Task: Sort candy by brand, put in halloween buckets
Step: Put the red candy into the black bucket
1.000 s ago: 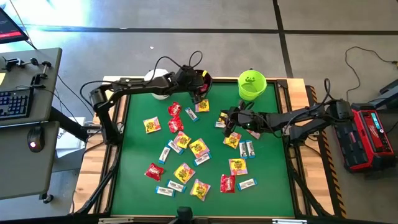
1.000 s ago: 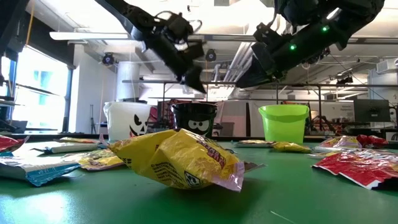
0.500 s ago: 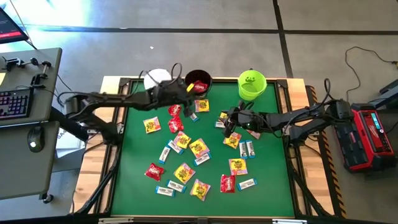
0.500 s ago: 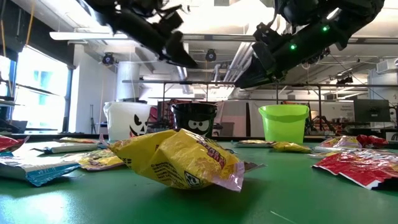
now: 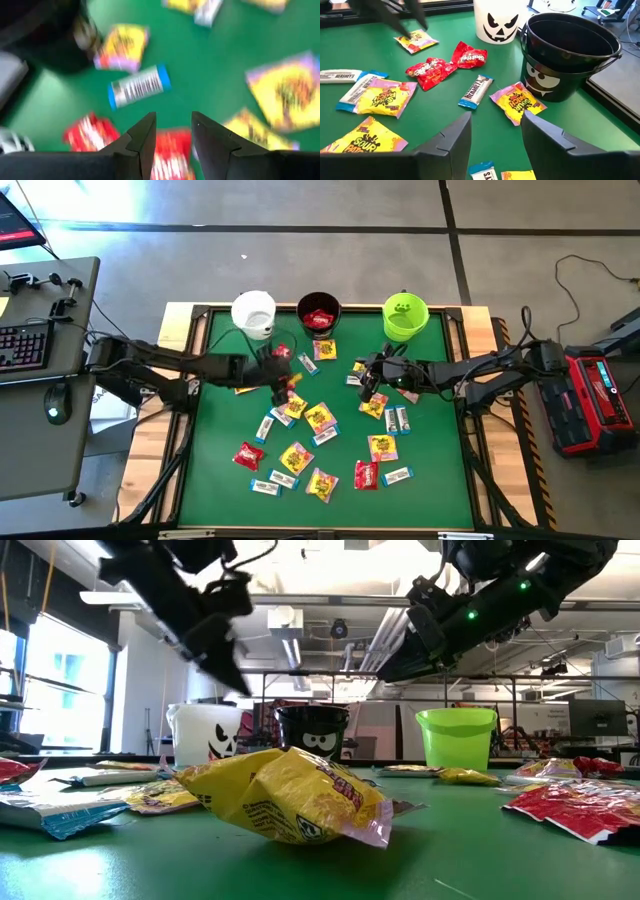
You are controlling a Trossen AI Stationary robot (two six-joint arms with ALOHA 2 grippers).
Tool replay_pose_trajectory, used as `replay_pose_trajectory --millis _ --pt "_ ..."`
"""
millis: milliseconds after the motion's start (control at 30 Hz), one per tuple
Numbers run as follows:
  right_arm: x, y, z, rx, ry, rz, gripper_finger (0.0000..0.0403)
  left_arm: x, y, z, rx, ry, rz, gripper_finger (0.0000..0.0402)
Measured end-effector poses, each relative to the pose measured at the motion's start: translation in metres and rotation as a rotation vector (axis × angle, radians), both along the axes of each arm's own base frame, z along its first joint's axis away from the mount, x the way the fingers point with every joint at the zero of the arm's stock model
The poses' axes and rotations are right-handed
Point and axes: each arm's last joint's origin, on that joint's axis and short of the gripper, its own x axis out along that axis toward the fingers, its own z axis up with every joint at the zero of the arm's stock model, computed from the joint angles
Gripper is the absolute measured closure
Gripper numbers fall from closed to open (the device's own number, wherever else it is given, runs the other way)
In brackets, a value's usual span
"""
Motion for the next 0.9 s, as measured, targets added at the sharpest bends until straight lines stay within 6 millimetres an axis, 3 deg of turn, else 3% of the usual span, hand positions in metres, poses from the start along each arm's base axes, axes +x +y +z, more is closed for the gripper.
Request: replay_pose_trajectory --millis 333,667,900 --pt "0.0 0.0 0.0 0.003 0.0 -0.001 0.0242 -0.014 -0.029 -0.039 -0.085 0.142 0.041 0.026" --pt "0.0 0.0 0.0 0.006 -0.003 -0.003 0.0242 -0.006 -0.023 -0.07 -0.029 0.226 0.148 0.0249" --pt "0.0 0.0 0.0 0.006 -0.002 -0.003 0.0242 -0.003 -0.017 -0.079 0.011 0.263 0.164 0.0252"
